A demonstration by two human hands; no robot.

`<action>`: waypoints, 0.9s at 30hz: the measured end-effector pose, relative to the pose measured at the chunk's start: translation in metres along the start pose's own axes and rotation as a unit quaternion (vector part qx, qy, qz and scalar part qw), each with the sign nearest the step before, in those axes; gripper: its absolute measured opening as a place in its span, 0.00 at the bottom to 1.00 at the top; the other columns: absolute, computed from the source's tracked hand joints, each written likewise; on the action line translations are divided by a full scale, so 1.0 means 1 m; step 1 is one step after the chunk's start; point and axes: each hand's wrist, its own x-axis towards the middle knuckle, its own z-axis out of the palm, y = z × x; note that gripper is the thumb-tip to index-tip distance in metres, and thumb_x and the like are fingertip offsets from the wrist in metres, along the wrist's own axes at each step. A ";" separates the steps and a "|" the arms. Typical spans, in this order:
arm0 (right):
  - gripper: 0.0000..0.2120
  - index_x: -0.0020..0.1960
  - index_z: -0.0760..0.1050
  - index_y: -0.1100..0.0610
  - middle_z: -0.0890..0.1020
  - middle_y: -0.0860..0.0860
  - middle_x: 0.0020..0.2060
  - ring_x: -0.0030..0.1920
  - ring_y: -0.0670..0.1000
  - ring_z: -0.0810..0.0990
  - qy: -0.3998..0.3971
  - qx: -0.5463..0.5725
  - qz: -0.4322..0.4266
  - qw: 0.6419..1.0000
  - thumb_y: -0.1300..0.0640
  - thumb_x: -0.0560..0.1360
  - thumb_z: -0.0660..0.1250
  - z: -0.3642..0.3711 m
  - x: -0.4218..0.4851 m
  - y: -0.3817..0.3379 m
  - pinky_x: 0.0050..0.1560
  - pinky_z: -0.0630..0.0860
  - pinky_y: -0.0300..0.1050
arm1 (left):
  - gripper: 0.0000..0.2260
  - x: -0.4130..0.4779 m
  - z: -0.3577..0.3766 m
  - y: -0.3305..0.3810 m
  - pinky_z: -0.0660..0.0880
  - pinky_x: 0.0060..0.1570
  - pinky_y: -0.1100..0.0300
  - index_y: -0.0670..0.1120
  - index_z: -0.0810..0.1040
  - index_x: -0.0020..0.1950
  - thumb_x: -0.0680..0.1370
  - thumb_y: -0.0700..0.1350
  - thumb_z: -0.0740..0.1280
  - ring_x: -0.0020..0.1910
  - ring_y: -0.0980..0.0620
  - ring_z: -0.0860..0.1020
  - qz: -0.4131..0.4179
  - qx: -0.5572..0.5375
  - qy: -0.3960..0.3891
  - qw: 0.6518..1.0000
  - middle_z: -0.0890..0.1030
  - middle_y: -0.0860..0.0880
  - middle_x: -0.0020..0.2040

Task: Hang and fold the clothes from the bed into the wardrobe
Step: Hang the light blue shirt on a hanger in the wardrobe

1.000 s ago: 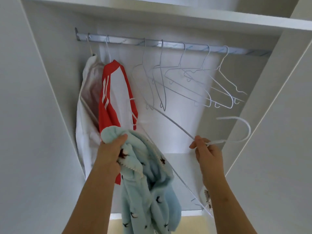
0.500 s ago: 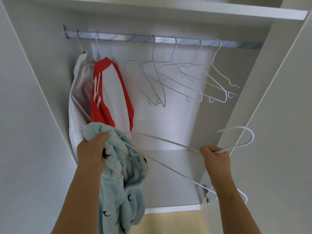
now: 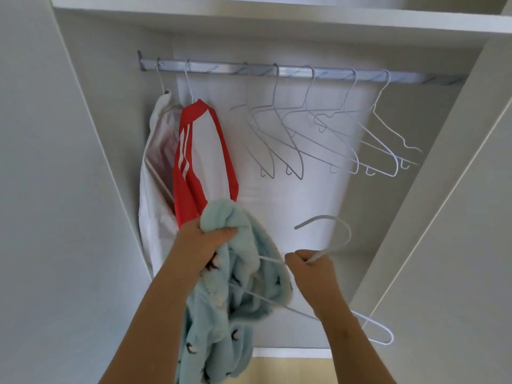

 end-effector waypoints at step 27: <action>0.07 0.50 0.73 0.62 0.72 0.56 0.38 0.39 0.55 0.71 0.507 0.180 0.092 0.838 0.66 0.72 0.61 -0.037 0.003 0.034 0.40 0.67 0.47 | 0.13 -0.003 0.016 0.009 0.70 0.26 0.75 0.55 0.70 0.32 0.69 0.55 0.72 0.25 0.64 0.73 0.221 0.102 0.138 0.960 0.74 0.58 0.27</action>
